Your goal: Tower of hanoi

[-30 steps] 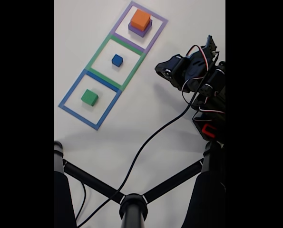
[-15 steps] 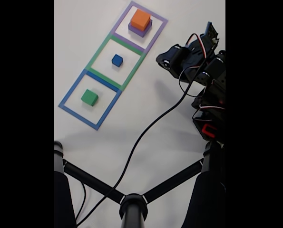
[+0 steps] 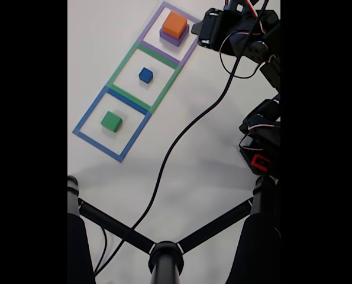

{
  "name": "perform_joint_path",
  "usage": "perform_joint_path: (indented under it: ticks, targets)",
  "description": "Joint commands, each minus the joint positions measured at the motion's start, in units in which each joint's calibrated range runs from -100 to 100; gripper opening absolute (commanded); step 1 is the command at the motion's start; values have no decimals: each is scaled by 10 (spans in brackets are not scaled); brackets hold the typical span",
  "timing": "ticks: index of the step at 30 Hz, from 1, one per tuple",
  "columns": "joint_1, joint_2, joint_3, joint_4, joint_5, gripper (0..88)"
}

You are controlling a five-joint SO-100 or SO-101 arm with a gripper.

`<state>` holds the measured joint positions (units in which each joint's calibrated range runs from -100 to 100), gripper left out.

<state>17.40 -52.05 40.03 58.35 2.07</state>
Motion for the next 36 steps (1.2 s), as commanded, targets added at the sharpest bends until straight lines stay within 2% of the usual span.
perform_joint_path:
  ticks: [1, 3, 7, 10, 18, 20, 21, 22, 25, 29, 32, 36]
  targets:
    - [12, 51, -131, 61, 227, 0]
    - [10, 68, -170, 91, 338, 0]
    - [9, 61, -199, 134, 503, 0]
    - [-5, 34, -225, 186, 586, 1]
    - [-39, 0, -311, 297, 761, 4]
    - [-45, -4, -307, 292, 761, 4]
    - [-53, -5, -302, 296, 779, 23]
    - [-61, -9, -290, 293, 775, 41]
    - [-90, -24, -256, 284, 779, 27]
    - [-114, -44, -204, 270, 762, 26]
    - [-126, -44, -188, 261, 726, 26]
    - [-133, -28, -188, 264, 700, 27]
